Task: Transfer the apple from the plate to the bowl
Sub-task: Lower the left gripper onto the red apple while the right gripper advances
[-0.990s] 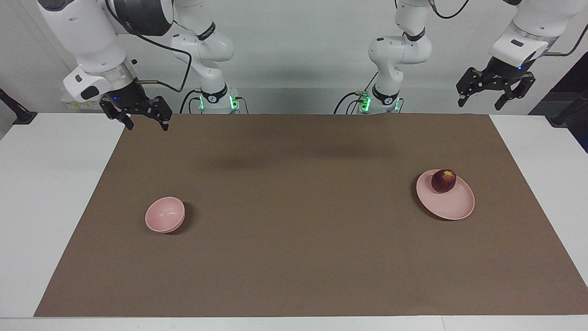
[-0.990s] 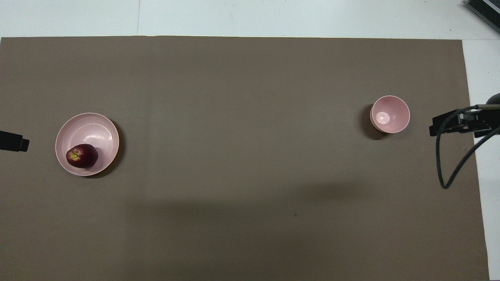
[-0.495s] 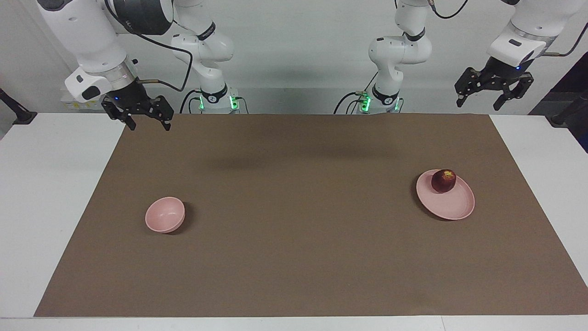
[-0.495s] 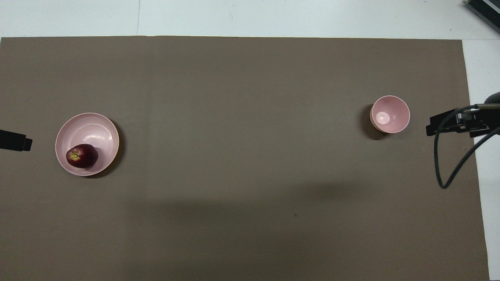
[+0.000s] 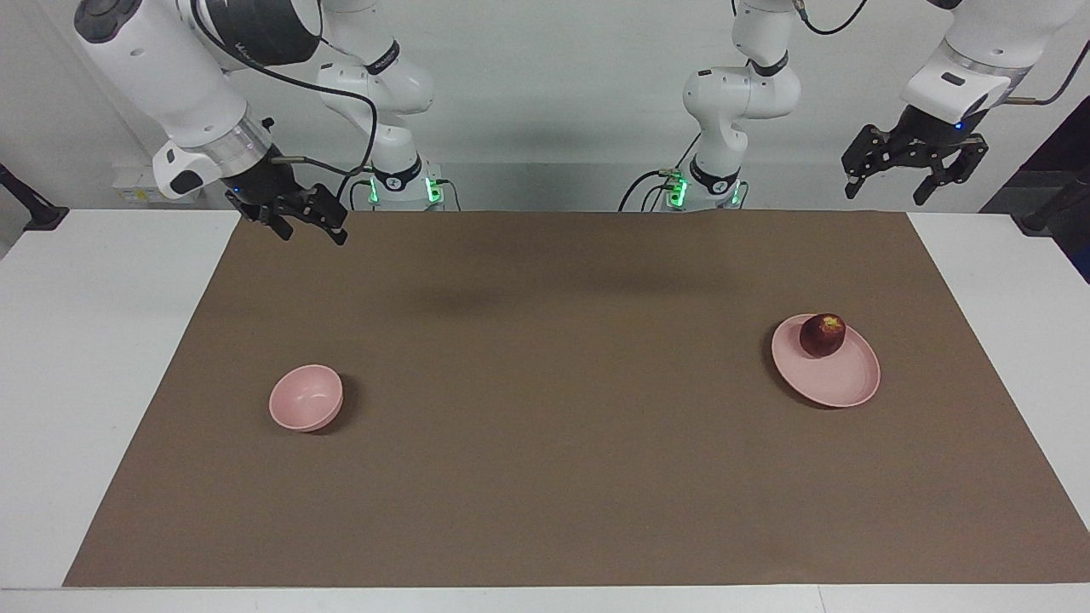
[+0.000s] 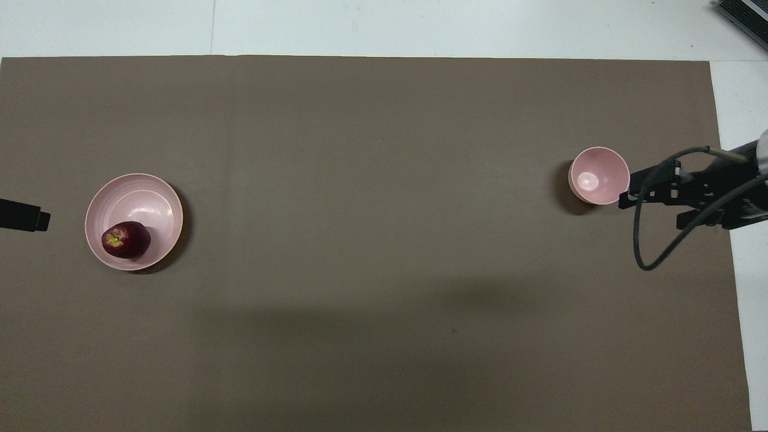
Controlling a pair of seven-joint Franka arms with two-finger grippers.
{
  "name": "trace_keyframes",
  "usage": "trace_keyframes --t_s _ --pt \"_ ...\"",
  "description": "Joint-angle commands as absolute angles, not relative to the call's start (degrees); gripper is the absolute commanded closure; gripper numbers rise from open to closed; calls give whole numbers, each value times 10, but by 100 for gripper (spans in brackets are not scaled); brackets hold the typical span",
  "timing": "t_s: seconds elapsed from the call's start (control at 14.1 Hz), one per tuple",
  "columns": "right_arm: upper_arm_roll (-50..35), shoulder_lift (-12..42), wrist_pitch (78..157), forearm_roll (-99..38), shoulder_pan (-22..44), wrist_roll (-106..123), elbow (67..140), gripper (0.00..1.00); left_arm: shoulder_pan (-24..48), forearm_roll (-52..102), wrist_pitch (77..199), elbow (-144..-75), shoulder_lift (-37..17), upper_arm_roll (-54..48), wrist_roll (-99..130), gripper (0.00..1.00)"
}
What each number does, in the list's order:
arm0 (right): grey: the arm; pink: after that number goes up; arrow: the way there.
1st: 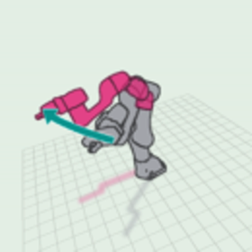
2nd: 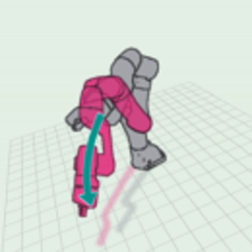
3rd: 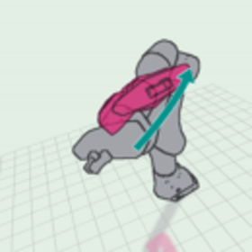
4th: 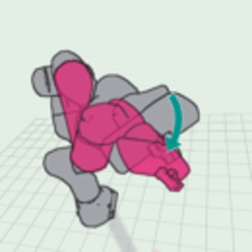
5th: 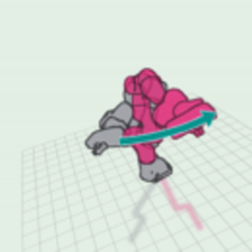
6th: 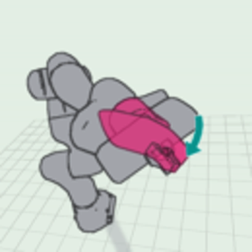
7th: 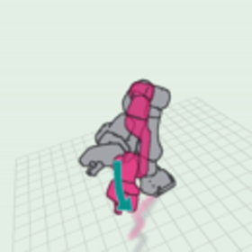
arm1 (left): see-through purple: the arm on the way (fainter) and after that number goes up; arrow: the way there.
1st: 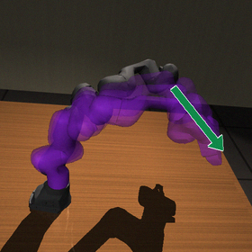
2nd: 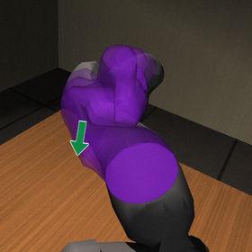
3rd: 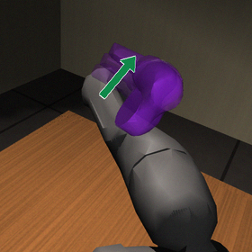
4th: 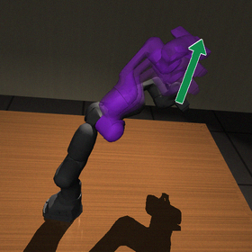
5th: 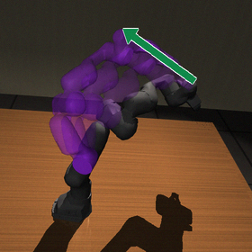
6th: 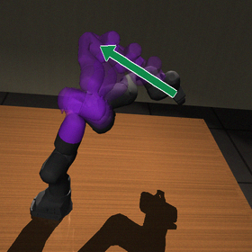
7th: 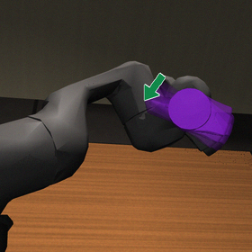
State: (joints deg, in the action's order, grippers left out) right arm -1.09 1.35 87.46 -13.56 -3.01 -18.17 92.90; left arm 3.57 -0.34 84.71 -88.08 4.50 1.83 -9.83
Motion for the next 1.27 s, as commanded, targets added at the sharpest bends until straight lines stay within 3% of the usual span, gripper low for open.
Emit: trace_keyframes --t_s 0.0,0.35,1.2 --pt "-12 5 878 -189 -19 -272 967 0 32 4 888 -927 68 19 -103 0" --pt "-12 47 883 -281 -5 -402 973 0 27 4 986 -1018 74 26 -105 0" --pt "-12 96 1061 -524 91 -609 1045 0 12 4 1271 -1275 59 59 -138 0"
